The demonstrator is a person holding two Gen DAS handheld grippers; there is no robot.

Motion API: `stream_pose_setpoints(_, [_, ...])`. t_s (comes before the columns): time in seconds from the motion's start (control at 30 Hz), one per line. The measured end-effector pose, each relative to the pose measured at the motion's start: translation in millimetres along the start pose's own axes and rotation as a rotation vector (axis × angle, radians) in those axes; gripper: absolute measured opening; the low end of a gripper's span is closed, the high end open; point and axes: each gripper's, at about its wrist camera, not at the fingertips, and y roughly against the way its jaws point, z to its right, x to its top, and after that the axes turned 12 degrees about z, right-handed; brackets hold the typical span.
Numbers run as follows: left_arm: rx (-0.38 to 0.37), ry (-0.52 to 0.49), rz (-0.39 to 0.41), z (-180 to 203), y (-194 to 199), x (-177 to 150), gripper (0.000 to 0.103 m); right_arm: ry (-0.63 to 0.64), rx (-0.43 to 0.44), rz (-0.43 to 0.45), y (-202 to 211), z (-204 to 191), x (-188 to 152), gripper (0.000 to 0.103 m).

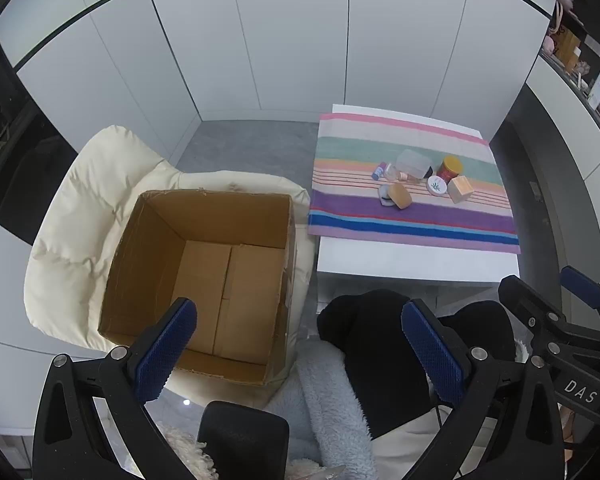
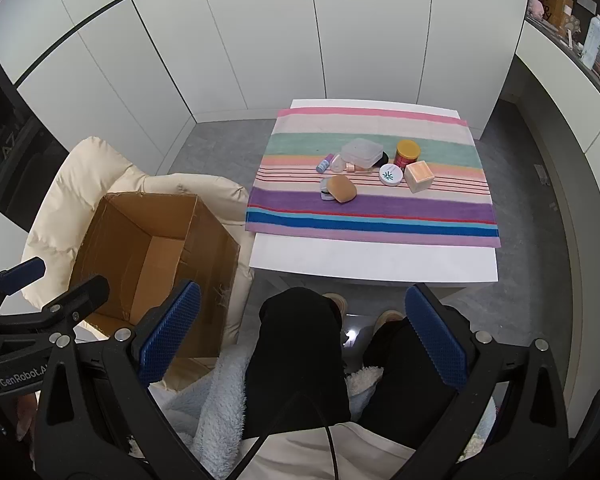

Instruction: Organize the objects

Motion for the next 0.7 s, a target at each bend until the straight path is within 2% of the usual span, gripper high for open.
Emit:
stream_pose_setpoints(0.53, [0.007, -0.007, -0.007, 12.5, -1.2, 5.5, 0.103, -0.006, 0.009, 0.003, -2.1, 6.9, 6.8, 0.103])
stream_pose_setpoints(0.7, [0.013, -0.025, -0.018, 27.9, -4.1, 7.3, 0.103, -0.025, 0.018, 0.005, -2.2, 22.4, 7.6, 0.103])
